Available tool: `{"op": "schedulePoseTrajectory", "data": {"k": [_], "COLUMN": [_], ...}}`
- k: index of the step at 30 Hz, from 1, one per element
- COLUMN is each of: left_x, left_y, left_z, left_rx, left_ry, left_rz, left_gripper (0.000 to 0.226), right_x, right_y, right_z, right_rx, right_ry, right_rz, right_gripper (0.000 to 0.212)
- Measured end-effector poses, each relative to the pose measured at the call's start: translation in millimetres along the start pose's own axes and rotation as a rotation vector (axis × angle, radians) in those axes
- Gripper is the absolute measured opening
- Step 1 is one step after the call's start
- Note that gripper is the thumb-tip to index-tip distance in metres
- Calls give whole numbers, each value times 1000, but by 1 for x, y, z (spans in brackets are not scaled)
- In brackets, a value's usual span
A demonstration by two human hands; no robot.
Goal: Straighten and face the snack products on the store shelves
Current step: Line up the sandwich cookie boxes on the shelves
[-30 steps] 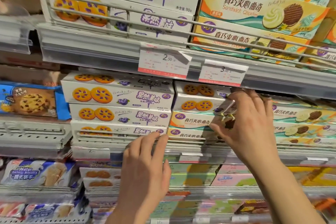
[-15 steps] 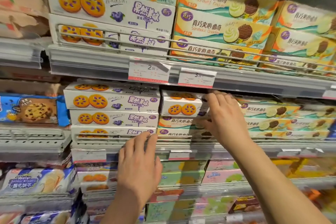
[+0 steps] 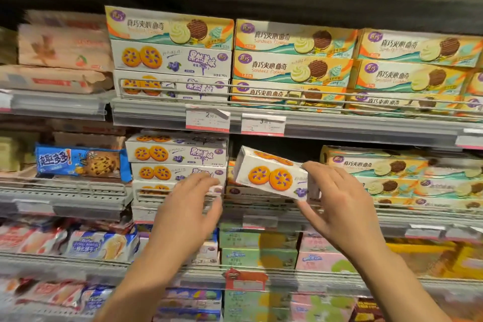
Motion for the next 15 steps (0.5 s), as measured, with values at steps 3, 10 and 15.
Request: {"op": "schedulePoseTrajectory", "data": {"k": [3,10,15], "left_x": [54,158,198], "left_y": [-27,-117,-176], "left_z": [15,41,27], "left_rx": [-48,-257,-261], "left_ry": [-5,-249,-450], "left_rz": [148,424,391], "left_gripper": [41,43,62], "right_x": [8,27,36], "right_y": [9,17,1], "right_z": [3,4,0], "right_rx": [-58,-167,-237], "right_ry": [-108,-264,-233], "right_rz": [19,75,87], "right_gripper": [56,52,56]}}
Point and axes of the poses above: each hand's wrist, its own y-axis away from the middle knuckle, its own x-axis out of the back of the hand, z = x × y, the point moved 7 cm from there along -y, towards the middle knuckle, and after that the axes turned 5 degrees about -z, right-handed, at the moved point
